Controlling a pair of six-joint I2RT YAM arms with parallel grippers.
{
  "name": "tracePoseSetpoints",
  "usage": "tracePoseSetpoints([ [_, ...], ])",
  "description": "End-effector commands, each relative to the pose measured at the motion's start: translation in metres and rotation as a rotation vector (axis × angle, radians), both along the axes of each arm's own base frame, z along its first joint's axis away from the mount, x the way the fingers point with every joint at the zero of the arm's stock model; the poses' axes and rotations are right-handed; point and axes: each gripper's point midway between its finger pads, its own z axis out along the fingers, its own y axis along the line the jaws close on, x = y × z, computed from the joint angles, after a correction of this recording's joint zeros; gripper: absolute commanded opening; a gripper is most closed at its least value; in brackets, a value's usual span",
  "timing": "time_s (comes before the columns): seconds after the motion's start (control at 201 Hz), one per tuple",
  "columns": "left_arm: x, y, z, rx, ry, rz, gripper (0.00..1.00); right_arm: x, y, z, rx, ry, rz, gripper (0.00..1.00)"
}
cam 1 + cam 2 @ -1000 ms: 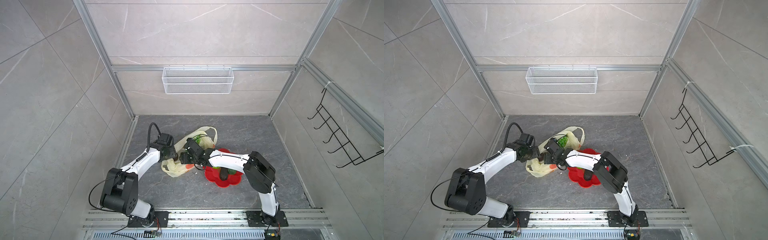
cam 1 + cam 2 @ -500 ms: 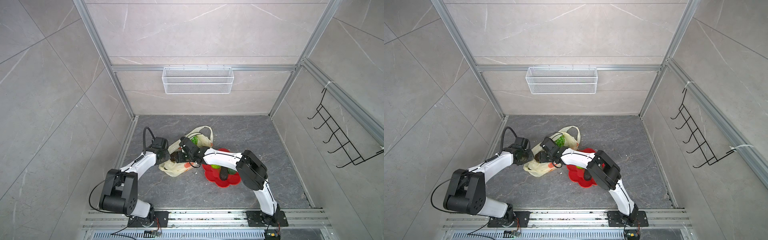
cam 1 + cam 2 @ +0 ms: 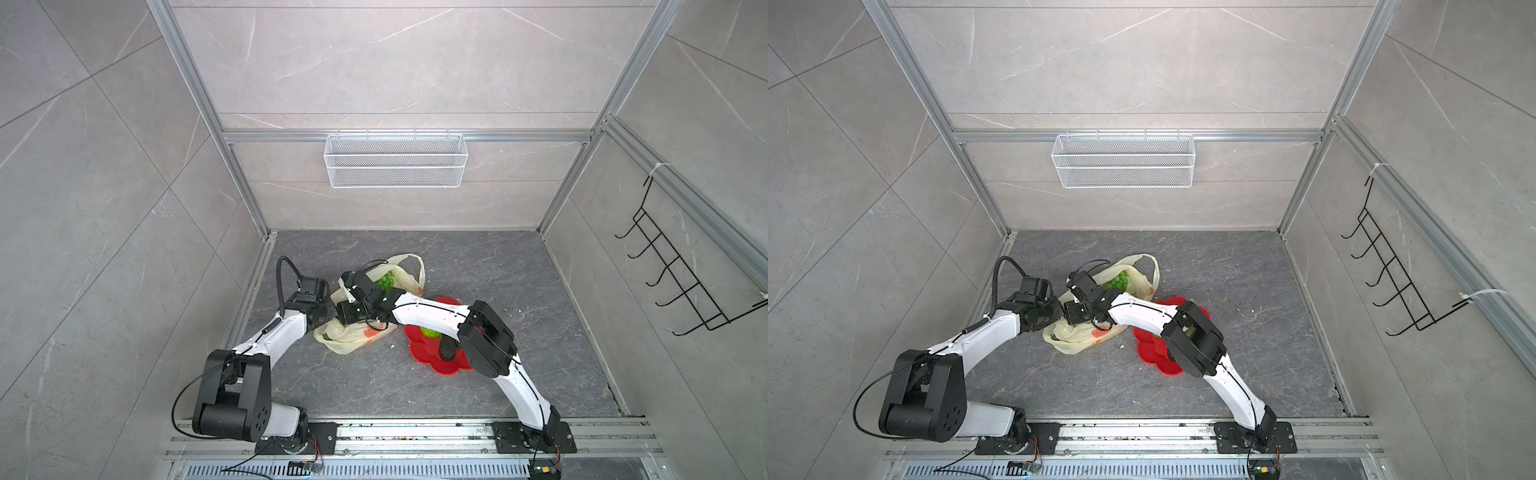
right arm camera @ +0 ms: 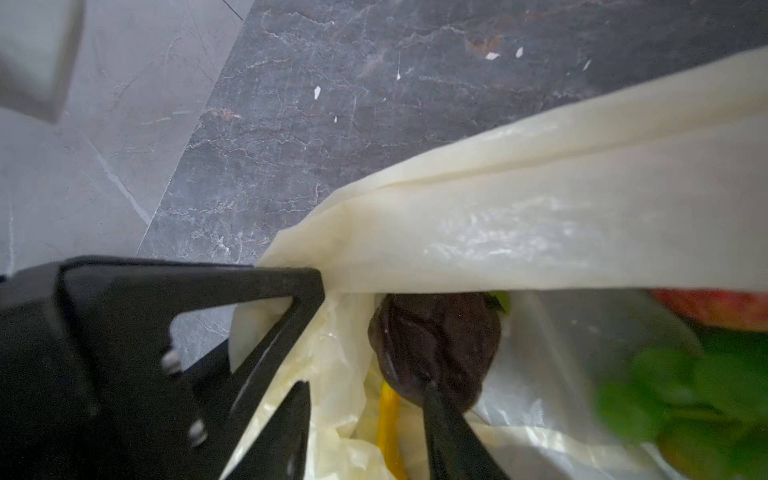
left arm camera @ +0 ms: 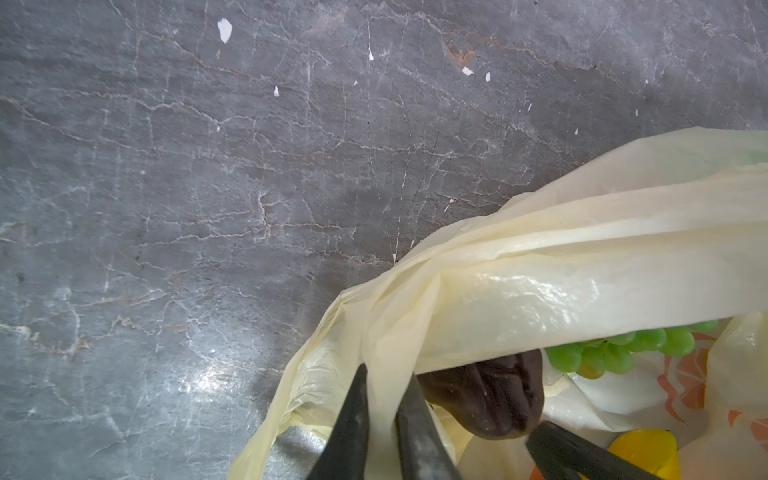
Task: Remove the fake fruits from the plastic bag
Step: 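Reach the right gripper into the bag and grasp the dark purple mangosteen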
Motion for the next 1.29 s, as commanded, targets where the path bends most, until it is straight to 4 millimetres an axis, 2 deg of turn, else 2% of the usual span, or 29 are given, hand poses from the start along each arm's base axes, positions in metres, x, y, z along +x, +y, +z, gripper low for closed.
tracePoseSetpoints([
  [0.0,0.003,-0.001,0.01,-0.029,-0.04,0.015,0.12,-0.003,0.002,-0.015,-0.056,0.016,0.019,0.45],
  [0.144,0.002,-0.001,0.009,-0.035,-0.042,0.015,0.12,0.009,-0.014,-0.033,-0.166,-0.009,-0.058,0.48],
  [0.254,-0.001,-0.001,0.009,-0.042,-0.05,0.019,0.12,0.015,-0.021,-0.033,-0.189,-0.028,-0.098,0.52],
  [0.453,-0.002,-0.007,0.01,-0.078,-0.059,0.005,0.1,0.011,0.003,-0.024,-0.092,0.003,-0.041,0.65],
  [0.692,-0.006,-0.011,0.017,-0.106,-0.077,-0.007,0.09,0.022,0.007,-0.04,-0.133,0.004,-0.073,0.7],
  [0.762,-0.007,-0.011,0.017,-0.109,-0.079,-0.005,0.08,0.024,0.006,-0.047,-0.158,0.005,-0.078,0.7],
  [0.832,-0.008,-0.01,0.018,-0.109,-0.08,-0.004,0.08,0.026,0.006,-0.042,-0.162,-0.004,-0.085,0.7],
  [0.842,-0.008,-0.011,0.019,-0.109,-0.082,-0.005,0.08,0.025,0.005,-0.053,-0.179,0.005,-0.084,0.7],
  [0.876,-0.008,-0.01,0.019,-0.109,-0.082,-0.004,0.08,0.026,0.004,-0.059,-0.188,0.009,-0.088,0.7],
  [1.016,-0.009,-0.009,0.02,-0.105,-0.085,-0.003,0.08,0.028,0.004,-0.058,-0.191,0.005,-0.092,0.67],
  [1.18,-0.009,-0.008,0.018,-0.095,-0.076,-0.001,0.08,0.029,0.003,-0.045,-0.181,-0.008,-0.092,0.58],
  [1.215,-0.009,-0.008,0.016,-0.091,-0.072,0.0,0.08,0.028,0.002,-0.049,-0.183,-0.008,-0.086,0.57],
  [1.225,-0.009,-0.007,0.016,-0.09,-0.072,0.001,0.08,0.029,0.004,-0.033,-0.16,-0.021,-0.087,0.56],
  [1.29,-0.008,-0.007,0.015,-0.087,-0.071,0.001,0.08,0.028,0.003,-0.022,-0.145,-0.037,-0.081,0.54],
])
